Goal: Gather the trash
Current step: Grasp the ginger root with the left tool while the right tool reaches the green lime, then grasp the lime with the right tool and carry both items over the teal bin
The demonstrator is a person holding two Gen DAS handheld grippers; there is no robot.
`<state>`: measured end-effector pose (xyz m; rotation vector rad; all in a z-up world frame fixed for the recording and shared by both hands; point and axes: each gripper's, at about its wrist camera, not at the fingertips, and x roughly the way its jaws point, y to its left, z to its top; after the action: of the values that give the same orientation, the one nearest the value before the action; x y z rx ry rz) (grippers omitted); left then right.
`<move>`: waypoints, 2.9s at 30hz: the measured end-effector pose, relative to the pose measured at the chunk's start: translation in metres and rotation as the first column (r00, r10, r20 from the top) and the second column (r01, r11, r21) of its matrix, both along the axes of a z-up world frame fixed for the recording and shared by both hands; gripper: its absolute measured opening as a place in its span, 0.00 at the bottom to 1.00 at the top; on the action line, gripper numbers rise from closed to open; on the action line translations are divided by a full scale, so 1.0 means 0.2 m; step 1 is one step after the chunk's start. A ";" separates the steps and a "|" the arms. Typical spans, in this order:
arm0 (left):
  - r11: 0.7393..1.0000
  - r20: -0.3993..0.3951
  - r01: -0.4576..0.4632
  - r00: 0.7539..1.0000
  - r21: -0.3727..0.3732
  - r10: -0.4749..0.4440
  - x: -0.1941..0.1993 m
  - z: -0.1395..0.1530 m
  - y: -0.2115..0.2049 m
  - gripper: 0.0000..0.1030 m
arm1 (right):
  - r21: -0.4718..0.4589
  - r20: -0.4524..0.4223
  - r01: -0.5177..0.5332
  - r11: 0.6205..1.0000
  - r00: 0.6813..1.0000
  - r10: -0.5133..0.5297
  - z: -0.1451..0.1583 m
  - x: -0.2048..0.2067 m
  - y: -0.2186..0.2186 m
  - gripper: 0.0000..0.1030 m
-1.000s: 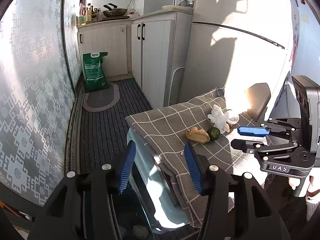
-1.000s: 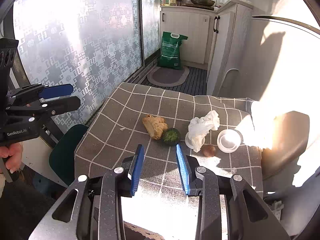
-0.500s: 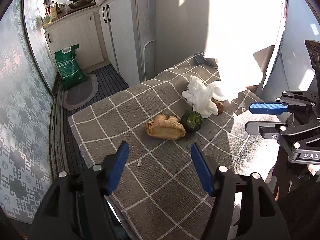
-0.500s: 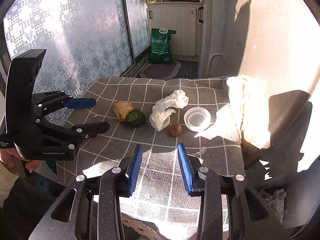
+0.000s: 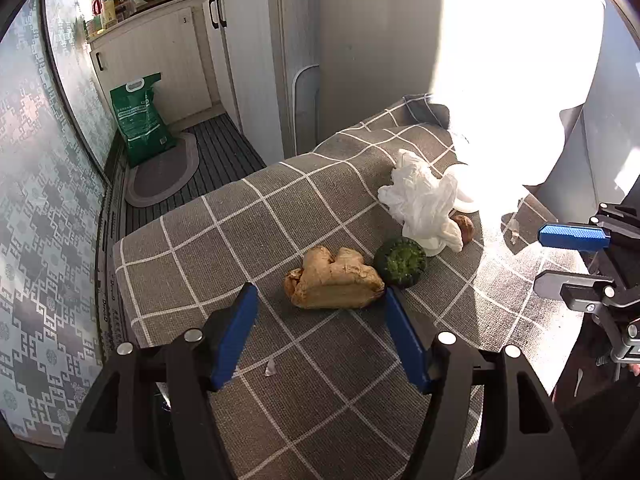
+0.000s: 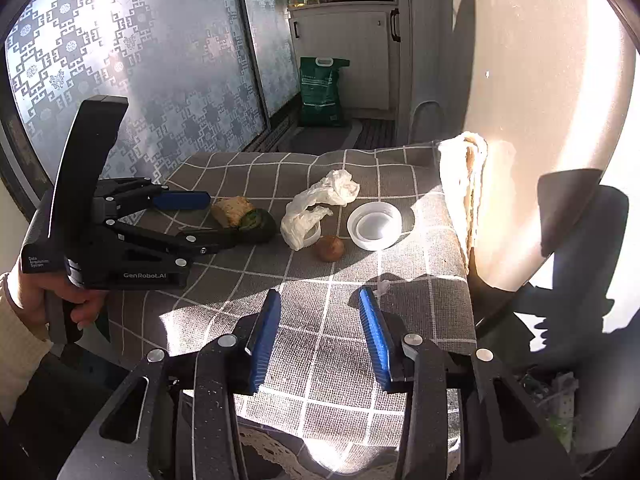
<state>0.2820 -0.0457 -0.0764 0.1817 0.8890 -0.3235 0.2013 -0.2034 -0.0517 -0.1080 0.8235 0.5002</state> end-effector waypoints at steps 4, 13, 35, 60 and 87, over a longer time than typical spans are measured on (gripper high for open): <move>1.000 -0.012 0.010 1.000 -0.005 -0.010 0.02 0.00 -0.02 0.66 | 0.012 -0.005 -0.012 1.000 1.000 0.012 0.00 0.00 0.01 0.44; 0.999 -0.031 0.032 0.999 -0.022 -0.032 0.05 -0.01 -0.06 0.59 | 0.023 -0.019 -0.015 1.000 1.000 0.016 -0.01 0.00 0.03 0.45; 0.984 0.001 -0.059 0.998 -0.169 0.060 -0.10 0.14 0.27 0.50 | -0.005 -0.047 -0.073 0.997 0.996 0.073 -0.09 0.12 0.39 0.38; 0.970 0.056 -0.057 0.996 -0.236 0.072 -0.44 0.26 0.53 0.50 | -0.085 0.017 0.047 0.995 0.999 -0.045 -0.11 0.27 0.53 0.24; 0.942 -0.108 -0.299 0.953 -0.150 0.285 -0.66 -0.14 1.08 0.50 | -0.017 0.027 -0.245 0.969 0.969 0.245 0.11 -0.06 1.15 0.23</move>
<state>0.1495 0.1701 -0.1053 -0.1186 0.9539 -0.1267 0.1893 0.0264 -0.0292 -0.2309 0.7897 0.7244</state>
